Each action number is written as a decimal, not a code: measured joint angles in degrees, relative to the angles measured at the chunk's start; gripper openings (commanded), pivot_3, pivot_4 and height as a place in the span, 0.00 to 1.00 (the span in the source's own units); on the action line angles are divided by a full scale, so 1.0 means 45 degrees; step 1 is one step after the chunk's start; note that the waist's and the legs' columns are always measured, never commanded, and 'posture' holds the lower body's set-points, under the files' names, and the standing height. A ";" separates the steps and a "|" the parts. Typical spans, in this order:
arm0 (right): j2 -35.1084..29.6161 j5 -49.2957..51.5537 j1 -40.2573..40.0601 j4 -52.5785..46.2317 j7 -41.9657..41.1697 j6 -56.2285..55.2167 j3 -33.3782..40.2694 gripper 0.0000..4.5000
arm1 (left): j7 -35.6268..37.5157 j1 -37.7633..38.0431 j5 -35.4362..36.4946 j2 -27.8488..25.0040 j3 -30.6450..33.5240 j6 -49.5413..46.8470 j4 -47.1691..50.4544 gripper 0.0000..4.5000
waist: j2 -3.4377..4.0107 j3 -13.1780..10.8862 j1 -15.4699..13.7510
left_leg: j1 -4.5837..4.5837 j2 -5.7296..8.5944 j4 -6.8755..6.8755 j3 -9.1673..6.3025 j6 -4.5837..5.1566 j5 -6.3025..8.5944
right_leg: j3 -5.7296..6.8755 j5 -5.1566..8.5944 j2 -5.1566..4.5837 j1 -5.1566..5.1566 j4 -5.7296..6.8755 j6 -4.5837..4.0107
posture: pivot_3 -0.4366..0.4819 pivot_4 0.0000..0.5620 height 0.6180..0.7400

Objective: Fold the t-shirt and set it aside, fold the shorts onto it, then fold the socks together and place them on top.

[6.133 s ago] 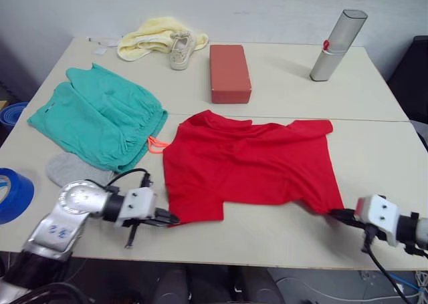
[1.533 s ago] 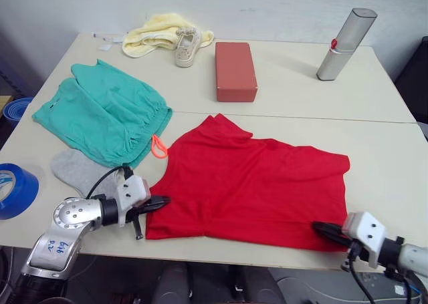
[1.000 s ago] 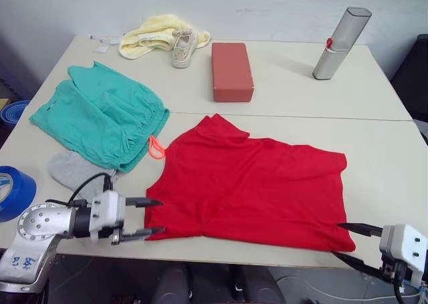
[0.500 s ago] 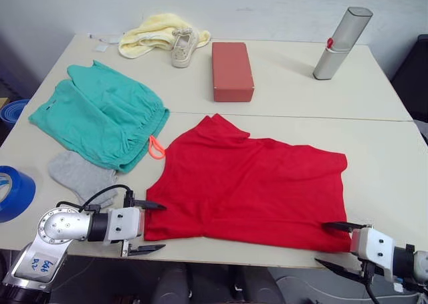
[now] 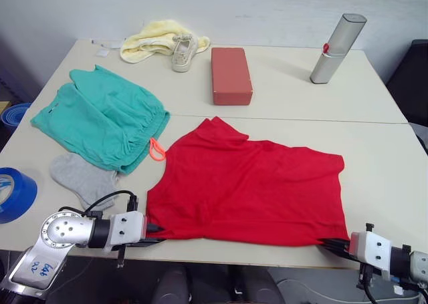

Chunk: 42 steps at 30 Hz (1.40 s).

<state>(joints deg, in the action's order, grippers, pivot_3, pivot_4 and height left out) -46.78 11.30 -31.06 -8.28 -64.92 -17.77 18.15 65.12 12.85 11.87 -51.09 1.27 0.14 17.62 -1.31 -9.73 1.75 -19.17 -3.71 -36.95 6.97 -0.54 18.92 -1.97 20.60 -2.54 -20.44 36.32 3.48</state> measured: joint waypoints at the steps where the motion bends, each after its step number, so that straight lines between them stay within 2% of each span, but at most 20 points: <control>1: -0.0001 0.0091 -0.0188 0.0000 -0.0023 -0.0047 0.0051 0.00 | 0.0014 0.0151 0.0116 -0.0078 0.0036 -0.0034 0.0046 0.01 | -0.0002 0.0003 -0.0003 | 0.0001 -0.0002 0.0005 -0.0001 -0.0001 0.0004 | 0.0004 0.0000 0.0000 -0.0002 -0.0005 0.0001 | 0.48 0.27 1.00; 10: -0.0304 0.0630 -0.1400 -0.0050 -0.0516 -0.0524 0.0165 0.00 | 0.0699 0.1855 0.1080 -0.0699 0.0600 -0.0241 0.0645 0.01 | -0.0032 0.0029 -0.0019 | 0.0002 -0.0003 0.0131 -0.0011 -0.0011 0.0010 | 0.0032 0.0000 0.0001 -0.0021 -0.0106 0.0005 | 0.48 0.27 1.00; 17: -0.0414 0.0886 -0.1647 -0.0088 -0.0480 -0.0285 0.0165 0.00 | 0.0627 0.2293 0.1175 -0.0655 0.0767 -0.0144 0.0935 0.01 | -0.0036 0.0030 -0.0036 | -0.0001 -0.0001 0.0150 -0.0012 -0.0011 0.0010 | 0.0033 0.0013 0.0001 -0.0023 -0.0127 -0.0017 | 0.48 0.27 1.00; 18: -0.0405 0.1010 -0.1683 -0.0100 -0.0446 -0.0132 0.0165 0.05 | 0.0620 0.2284 0.1194 -0.0654 0.0768 -0.0165 0.0935 0.00 | -0.0036 0.0030 -0.0035 | -0.0002 0.0000 0.0149 -0.0011 -0.0011 0.0010 | 0.0032 0.0017 0.0001 -0.0022 -0.0128 -0.0025 | 0.48 0.27 1.00; 21: -0.0402 0.1636 -0.1962 -0.0202 -0.0634 0.0558 0.0193 0.21 | 0.0845 0.2316 0.1880 -0.0795 0.1182 -0.0810 0.0947 0.16 | -0.0041 0.0028 -0.0036 | -0.0001 -0.0001 0.0149 -0.0014 -0.0011 0.0009 | 0.0033 0.0019 0.0001 -0.0022 -0.0124 -0.0028 | 0.48 0.27 1.00; 24: -0.0678 0.2143 -0.2583 -0.0625 -0.1033 0.1438 0.0623 0.43 | 0.1295 0.2356 0.2301 -0.1330 0.1979 -0.1188 0.0915 0.38 | -0.0014 0.0018 -0.0028 | -0.0003 -0.0001 0.0153 -0.0014 -0.0013 0.0007 | 0.0031 0.0034 0.0000 -0.0024 -0.0122 -0.0055 | 0.48 0.27 1.00; 28: -0.0905 0.3578 -0.3514 -0.1815 -0.1471 0.3362 0.2101 0.75 | 0.1704 0.1961 0.3780 -0.1859 0.3079 -0.3023 0.0883 0.66 | -0.0004 0.0006 -0.0026 | -0.0009 -0.0002 0.0153 -0.0016 -0.0021 0.0000 | 0.0031 0.0054 0.0002 -0.0028 -0.0097 -0.0085 | 0.48 0.27 1.00; 31: -0.1167 0.4717 -0.3943 -0.2681 -0.1803 0.4946 0.3402 0.98 | 0.1974 0.1105 0.5269 -0.2751 0.4044 -0.5193 0.0691 0.87 | -0.0014 -0.0001 -0.0024 | -0.0006 -0.0004 0.0155 -0.0024 -0.0030 -0.0014 | 0.0036 0.0052 0.0006 -0.0024 -0.0085 -0.0082 | 0.48 0.27 1.00; 33: -0.1209 0.5386 -0.3745 -0.3042 -0.1750 0.6048 0.4020 1.00 | 0.1931 0.0169 0.6028 -0.2951 0.4302 -0.6472 0.0338 1.00 | 0.0001 -0.0005 -0.0022 | -0.0003 -0.0001 0.0155 -0.0023 -0.0031 -0.0015 | 0.0034 0.0051 0.0005 -0.0022 -0.0090 -0.0079 | 0.48 0.27 1.00; 35: -0.1333 0.5904 -0.2640 -0.2900 -0.1243 0.7261 0.4169 1.00 | 0.1138 -0.1979 0.6773 -0.2363 0.3968 -0.7663 -0.0148 1.00 | -0.0004 -0.0016 -0.0028 | -0.0002 0.0007 0.0134 -0.0022 -0.0019 -0.0022 | 0.0028 0.0031 0.0003 -0.0031 -0.0086 -0.0046 | 0.48 0.27 1.00; 36: -0.1392 0.5963 -0.2206 -0.2833 -0.1064 0.7443 0.4169 1.00 | 0.0858 -0.2512 0.6883 -0.2172 0.3851 -0.7916 -0.0219 1.00 | -0.0002 -0.0017 -0.0021 | 0.0005 0.0008 0.0122 -0.0022 -0.0017 -0.0025 | 0.0028 -0.0004 0.0003 -0.0047 -0.0083 0.0016 | 0.48 0.27 1.00; 37: -0.1419 0.5999 -0.1400 -0.2609 -0.0714 0.7686 0.4157 1.00 | 0.0438 -0.3656 0.6989 -0.1821 0.3406 -0.8388 -0.0539 1.00 | 0.0001 -0.0018 -0.0030 | 0.0005 0.0013 0.0113 -0.0023 -0.0013 -0.0030 | 0.0028 -0.0088 0.0004 -0.0050 -0.0082 0.0165 | 0.48 0.27 1.00; 38: -0.1407 0.5843 -0.0309 -0.2148 -0.0208 0.7870 0.3964 1.00 | 0.0025 -0.5033 0.6962 -0.1285 0.2825 -0.8748 -0.1070 1.00 | -0.0002 -0.0017 -0.0032 | 0.0000 0.0019 0.0099 -0.0022 -0.0012 -0.0036 | 0.0029 -0.0102 0.0007 -0.0054 -0.0085 0.0189 | 0.48 0.27 1.00; 42: -0.1355 0.4788 0.2496 -0.0968 0.1065 0.7703 0.2937 1.00 | -0.0836 -0.8186 0.5742 0.0119 0.0844 -0.8891 -0.2797 1.00 | 0.0018 -0.0032 -0.0040 | -0.0067 0.0028 0.0058 -0.0007 -0.0090 -0.0072 | 0.0013 -0.0112 0.0044 -0.0125 -0.0075 0.0209 | 0.48 0.27 1.00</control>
<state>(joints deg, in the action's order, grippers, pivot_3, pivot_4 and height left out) -52.88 32.84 -19.82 -12.64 -60.13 16.89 31.36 61.36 -23.98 37.71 -50.55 5.06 -39.87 5.04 -1.23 -9.88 1.57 -19.48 -3.58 -36.69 6.93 -0.95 18.59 -1.91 20.10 -2.34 -21.00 35.99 4.42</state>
